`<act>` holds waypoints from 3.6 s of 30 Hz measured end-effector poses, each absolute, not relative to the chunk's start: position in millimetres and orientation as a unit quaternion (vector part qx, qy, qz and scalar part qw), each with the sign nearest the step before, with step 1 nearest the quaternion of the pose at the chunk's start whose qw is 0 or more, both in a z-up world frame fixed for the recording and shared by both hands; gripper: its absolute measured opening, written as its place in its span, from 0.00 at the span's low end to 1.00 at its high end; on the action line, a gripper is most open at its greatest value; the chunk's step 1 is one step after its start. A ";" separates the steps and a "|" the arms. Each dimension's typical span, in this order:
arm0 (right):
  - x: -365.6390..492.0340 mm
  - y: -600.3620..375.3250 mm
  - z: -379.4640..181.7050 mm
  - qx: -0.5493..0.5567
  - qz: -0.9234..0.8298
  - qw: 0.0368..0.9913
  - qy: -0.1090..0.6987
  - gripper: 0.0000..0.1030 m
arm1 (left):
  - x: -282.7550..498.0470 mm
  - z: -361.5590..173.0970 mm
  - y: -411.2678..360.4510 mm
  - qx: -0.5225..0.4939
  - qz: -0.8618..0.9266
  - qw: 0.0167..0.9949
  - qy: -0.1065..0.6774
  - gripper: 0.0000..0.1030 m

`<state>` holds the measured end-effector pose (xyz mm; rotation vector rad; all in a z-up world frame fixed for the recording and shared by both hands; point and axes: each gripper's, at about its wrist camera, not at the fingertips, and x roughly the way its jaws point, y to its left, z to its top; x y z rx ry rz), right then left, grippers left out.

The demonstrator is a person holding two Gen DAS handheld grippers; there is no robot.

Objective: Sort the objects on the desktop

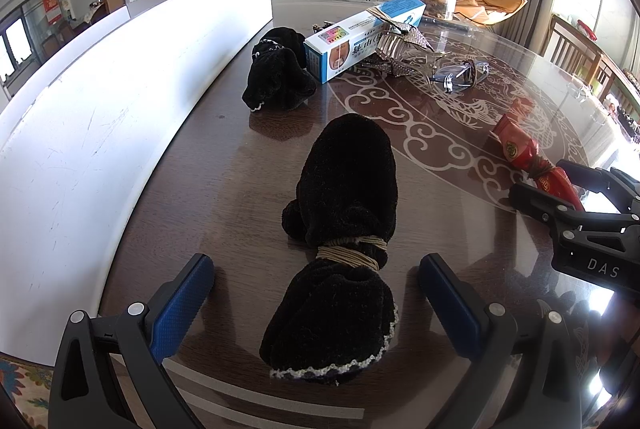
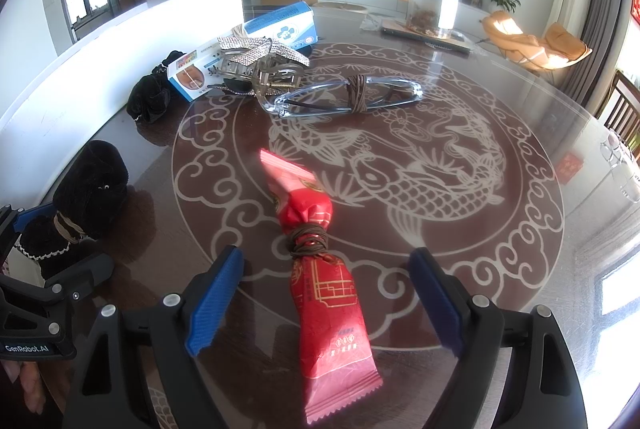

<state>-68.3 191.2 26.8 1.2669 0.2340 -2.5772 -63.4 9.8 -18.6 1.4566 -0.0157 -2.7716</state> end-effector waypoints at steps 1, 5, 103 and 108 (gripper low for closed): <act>-68.2 191.4 26.7 0.436 -0.887 0.129 0.080 0.83 | -65.1 -18.0 9.5 0.469 -0.883 0.007 -0.002 1.00; -69.5 191.9 26.7 0.441 -0.884 0.136 0.073 0.81 | -72.0 -16.9 12.2 0.480 -0.877 0.003 -0.005 1.00; -56.2 219.8 41.4 0.442 -0.889 0.119 -0.022 0.94 | -35.8 18.1 62.0 0.415 -0.902 -0.109 -0.050 1.00; -57.7 212.2 32.6 0.448 -0.886 0.119 -0.005 0.94 | -43.8 -2.1 49.7 0.432 -0.897 -0.081 -0.051 1.00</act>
